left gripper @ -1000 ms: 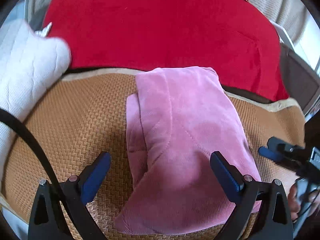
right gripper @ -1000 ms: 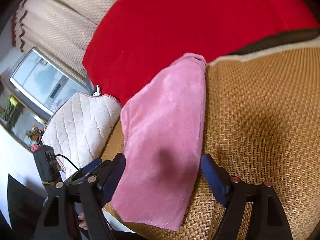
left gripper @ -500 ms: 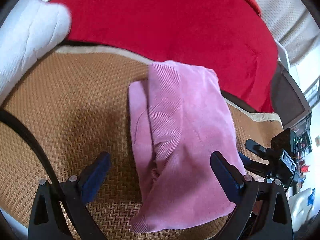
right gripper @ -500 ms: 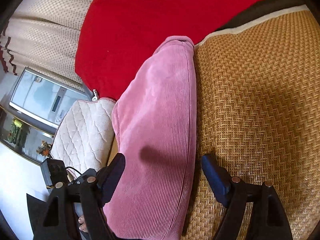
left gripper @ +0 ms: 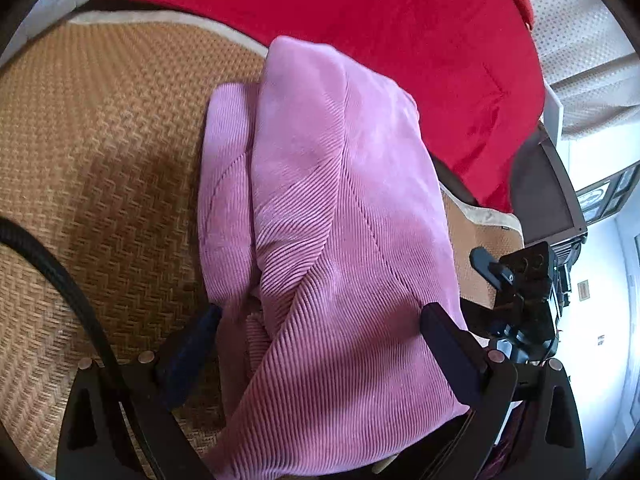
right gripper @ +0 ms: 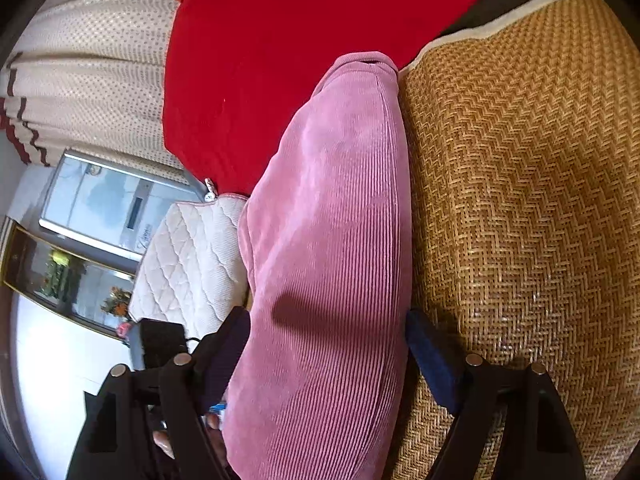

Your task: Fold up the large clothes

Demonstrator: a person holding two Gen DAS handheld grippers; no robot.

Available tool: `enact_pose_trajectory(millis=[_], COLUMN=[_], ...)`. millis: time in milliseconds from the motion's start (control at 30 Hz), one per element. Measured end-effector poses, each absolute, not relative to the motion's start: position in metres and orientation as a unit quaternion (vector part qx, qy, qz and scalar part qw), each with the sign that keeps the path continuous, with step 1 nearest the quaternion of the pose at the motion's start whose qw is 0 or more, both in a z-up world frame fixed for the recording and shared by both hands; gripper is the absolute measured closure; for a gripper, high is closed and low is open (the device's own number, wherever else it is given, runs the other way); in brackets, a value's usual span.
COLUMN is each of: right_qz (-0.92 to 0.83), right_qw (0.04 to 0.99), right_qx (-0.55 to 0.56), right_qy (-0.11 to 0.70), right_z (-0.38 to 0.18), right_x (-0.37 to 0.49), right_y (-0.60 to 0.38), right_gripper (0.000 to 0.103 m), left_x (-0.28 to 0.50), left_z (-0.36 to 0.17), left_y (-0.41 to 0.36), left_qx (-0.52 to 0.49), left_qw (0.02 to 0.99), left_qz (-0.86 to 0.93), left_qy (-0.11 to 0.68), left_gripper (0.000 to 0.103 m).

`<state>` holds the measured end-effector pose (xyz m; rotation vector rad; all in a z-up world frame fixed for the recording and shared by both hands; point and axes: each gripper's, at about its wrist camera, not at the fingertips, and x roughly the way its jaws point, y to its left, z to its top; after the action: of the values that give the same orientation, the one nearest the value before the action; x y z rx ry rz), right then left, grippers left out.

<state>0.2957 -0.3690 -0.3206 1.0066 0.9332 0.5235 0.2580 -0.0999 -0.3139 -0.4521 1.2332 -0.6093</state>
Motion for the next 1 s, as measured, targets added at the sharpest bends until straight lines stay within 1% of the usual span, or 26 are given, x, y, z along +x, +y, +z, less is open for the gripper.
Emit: enact_pose_trajectory(millis=[233,400,500,567,600,633,667,700,733,767,833,900,1000], right_qz=[0.234,0.235,0.219,0.210,0.204,0.202,0.202,0.202,0.201,0.199,0.197,0.197,0.193], right_qw=[0.754,0.804,0.826,0.834,0.841,0.845,0.849,0.852,0.854,0.859,0.864,0.868,0.877], right_qx=[0.449,0.358,0.323,0.315,0.308,0.302,0.296,0.296,0.297,0.293,0.287,0.281,0.271], right_qy=[0.418,0.412,0.407,0.402,0.397,0.394,0.388,0.381,0.376,0.371,0.364,0.359,0.348], right_z=[-0.316,-0.298,-0.294,-0.293,-0.293,-0.292,-0.289,-0.286,-0.284,-0.281,-0.277,-0.272,-0.261], right_x=[0.305,0.306,0.307,0.307,0.306,0.304,0.303,0.300,0.299,0.298,0.294,0.290,0.281], right_y=[-0.369,-0.342,-0.329,-0.324,-0.322,-0.323,-0.322,-0.322,-0.322,-0.321,-0.320,-0.320,-0.322], right_gripper=[0.018,0.019,0.019,0.023,0.025,0.034,0.043,0.045,0.047,0.048,0.051,0.053,0.054], left_x=[0.262,0.259,0.259,0.260,0.260,0.259,0.267,0.266,0.264,0.263,0.260,0.256,0.248], left_z=[-0.327,-0.320,-0.322,-0.324,-0.324,-0.325,-0.328,-0.327,-0.324,-0.321,-0.312,-0.305,-0.297], left_y=[-0.096,-0.102,-0.116,-0.118,-0.118,-0.119,-0.118,-0.118,-0.111,-0.109,-0.111,-0.117,-0.136], left_qx=[-0.261,-0.241,-0.229,-0.234,-0.234,-0.234,-0.236,-0.237,-0.236,-0.234,-0.228,-0.223,-0.205], left_qw=[0.735,0.747,0.753,0.754,0.757,0.759,0.762,0.764,0.768,0.772,0.778,0.781,0.779], left_qz=[-0.276,-0.288,-0.288,-0.286,-0.281,-0.279,-0.277,-0.277,-0.278,-0.280,-0.296,-0.312,-0.336], left_qy=[0.562,0.548,0.546,0.544,0.542,0.540,0.536,0.532,0.526,0.521,0.505,0.494,0.488], left_gripper=[0.004,0.004,0.005,0.011,0.017,0.024,0.027,0.032,0.042,0.047,0.063,0.068,0.068])
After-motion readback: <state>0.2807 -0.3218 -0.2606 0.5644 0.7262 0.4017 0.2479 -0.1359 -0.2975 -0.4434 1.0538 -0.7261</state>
